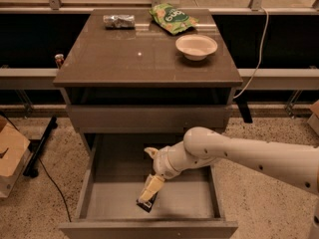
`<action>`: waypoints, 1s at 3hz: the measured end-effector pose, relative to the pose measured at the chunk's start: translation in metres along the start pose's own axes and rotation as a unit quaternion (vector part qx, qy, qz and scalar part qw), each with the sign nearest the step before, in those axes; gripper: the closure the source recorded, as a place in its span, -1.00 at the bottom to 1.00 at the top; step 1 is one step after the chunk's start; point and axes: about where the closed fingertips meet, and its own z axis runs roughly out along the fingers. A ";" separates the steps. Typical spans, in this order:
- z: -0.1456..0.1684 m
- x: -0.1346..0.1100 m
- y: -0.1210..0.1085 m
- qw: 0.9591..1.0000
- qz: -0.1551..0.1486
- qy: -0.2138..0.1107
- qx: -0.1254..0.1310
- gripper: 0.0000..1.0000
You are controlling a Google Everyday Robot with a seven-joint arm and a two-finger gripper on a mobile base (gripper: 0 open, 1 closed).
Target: Pick rxbar blueberry from middle drawer and place on counter
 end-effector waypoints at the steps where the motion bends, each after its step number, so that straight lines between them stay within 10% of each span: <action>1: 0.015 0.010 -0.004 1.000 0.006 -0.016 -0.006 -1.00; 3: 0.062 0.047 -0.017 0.997 0.027 -0.062 -0.026 -1.00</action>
Offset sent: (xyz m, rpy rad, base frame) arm 0.0188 0.0057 -0.0848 0.1541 0.0670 -0.0117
